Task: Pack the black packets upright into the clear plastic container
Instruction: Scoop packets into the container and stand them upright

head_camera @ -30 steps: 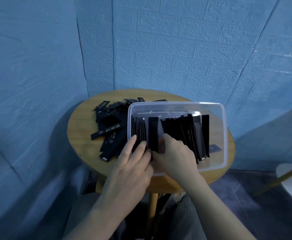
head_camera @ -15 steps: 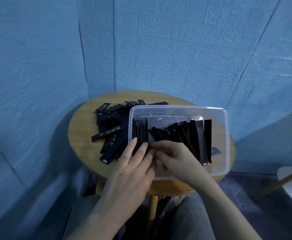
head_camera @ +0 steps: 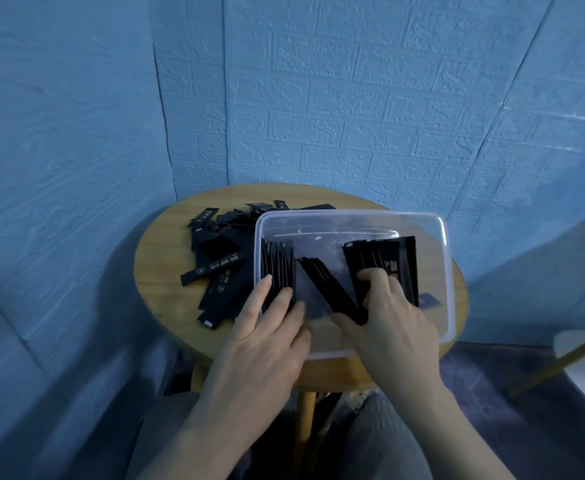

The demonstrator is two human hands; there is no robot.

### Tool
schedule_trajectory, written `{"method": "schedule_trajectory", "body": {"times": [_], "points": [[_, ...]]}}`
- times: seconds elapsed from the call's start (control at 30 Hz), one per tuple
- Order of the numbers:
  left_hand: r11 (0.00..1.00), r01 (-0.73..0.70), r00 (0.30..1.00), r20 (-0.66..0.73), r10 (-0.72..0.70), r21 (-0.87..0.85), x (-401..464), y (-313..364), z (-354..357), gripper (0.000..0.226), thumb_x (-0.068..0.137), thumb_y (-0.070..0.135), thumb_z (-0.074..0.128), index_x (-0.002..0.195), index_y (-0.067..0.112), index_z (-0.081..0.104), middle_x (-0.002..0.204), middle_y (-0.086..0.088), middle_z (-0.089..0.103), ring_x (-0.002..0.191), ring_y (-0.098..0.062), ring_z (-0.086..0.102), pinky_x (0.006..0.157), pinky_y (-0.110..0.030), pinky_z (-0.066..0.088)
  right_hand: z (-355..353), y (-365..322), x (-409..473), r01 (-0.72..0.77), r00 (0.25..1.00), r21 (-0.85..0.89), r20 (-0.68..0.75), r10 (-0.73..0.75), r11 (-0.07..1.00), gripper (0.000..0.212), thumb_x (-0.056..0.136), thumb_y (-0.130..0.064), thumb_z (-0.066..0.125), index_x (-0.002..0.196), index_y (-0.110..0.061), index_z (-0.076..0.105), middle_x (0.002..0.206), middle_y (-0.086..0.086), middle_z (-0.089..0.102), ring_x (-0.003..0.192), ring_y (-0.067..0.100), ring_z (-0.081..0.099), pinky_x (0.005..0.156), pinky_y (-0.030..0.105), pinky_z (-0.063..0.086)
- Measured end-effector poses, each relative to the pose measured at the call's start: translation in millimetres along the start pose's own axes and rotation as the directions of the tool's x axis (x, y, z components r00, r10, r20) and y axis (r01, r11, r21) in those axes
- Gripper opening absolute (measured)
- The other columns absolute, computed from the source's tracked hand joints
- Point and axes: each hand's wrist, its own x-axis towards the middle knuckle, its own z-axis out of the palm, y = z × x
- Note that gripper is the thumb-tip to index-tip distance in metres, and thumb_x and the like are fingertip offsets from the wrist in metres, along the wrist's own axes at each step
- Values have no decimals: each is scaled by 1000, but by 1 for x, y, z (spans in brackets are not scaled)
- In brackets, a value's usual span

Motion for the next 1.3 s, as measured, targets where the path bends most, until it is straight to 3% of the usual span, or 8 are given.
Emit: {"method": "schedule_trajectory", "body": {"times": [0.3, 0.43, 0.57, 0.77, 0.9, 1.03, 1.2, 1.3], "points": [[1000, 3, 1000, -4, -3, -22, -1, 1, 0, 48, 85, 14, 30, 94, 15, 77, 116, -9, 70, 122, -32, 58, 118, -53, 10, 3, -7, 13, 37, 997, -119, 71, -29, 992, 30, 92, -52, 51, 103, -25, 58, 85, -7, 58, 88, 19, 62, 59, 29, 34], [1000, -9, 1000, -20, 9, -17, -3, 1, -1, 40, 84, 15, 37, 89, 17, 77, 114, -9, 70, 122, -31, 57, 119, -53, 9, 7, -11, 19, 49, 992, 72, 116, -57, 996, 36, 89, -55, 55, 115, -30, 56, 97, -7, 67, 93, 20, 63, 63, 29, 37], [1000, -13, 1000, -16, 13, -25, -3, -1, -4, 22, 76, 15, 60, 91, 16, 76, 117, -11, 69, 124, -31, 56, 118, -53, 13, 14, -12, 18, 67, 985, 299, 134, -112, 952, 37, 89, -52, 57, 120, -30, 55, 83, -12, 63, 82, 11, 61, 62, 26, 44], [1000, -7, 999, -50, 7, -10, -1, 3, -7, 49, 88, 14, 30, 117, 12, 69, 137, -15, 57, 126, -33, 54, 115, -53, 19, 26, -2, 19, 59, 986, 459, 110, -122, 886, 27, 94, -35, 54, 121, -32, 59, 81, -8, 67, 63, 6, 58, 63, 33, 53], [995, -69, 997, -16, 71, 73, 6, 5, -3, 32, 80, 16, 57, 104, 5, 74, 135, -22, 57, 127, -40, 52, 112, -50, 24, 28, 0, 20, 46, 984, 496, 127, -125, 867, 27, 95, -25, 52, 120, -30, 62, 87, -7, 70, 64, 10, 59, 68, 40, 56], [997, -57, 996, 69, 53, 44, 16, 8, -3, 19, 66, 13, 78, 82, 2, 76, 122, -27, 64, 120, -40, 58, 98, -51, 49, 27, 1, 20, 21, 981, 541, 150, -121, 841, 27, 94, -21, 51, 116, -29, 65, 90, -5, 71, 69, 13, 61, 72, 44, 57], [997, -72, 996, 57, 70, 22, 19, 11, -2, 25, 60, 19, 84, 78, 3, 76, 116, -26, 67, 121, -38, 58, 98, -52, 50, 25, 0, 20, 20, 981, 540, 153, -121, 842, 27, 93, -23, 51, 113, -31, 66, 89, -5, 72, 73, 18, 67, 70, 45, 57], [998, -67, 996, 60, 68, -8, 17, 9, -4, 24, 61, 19, 80, 78, 4, 76, 117, -24, 67, 124, -37, 56, 101, -53, 47, 20, 5, 17, 51, 989, 499, 95, -113, 865, 19, 93, -28, 56, 107, -35, 67, 82, -13, 69, 74, 7, 64, 68, 40, 56]]}}
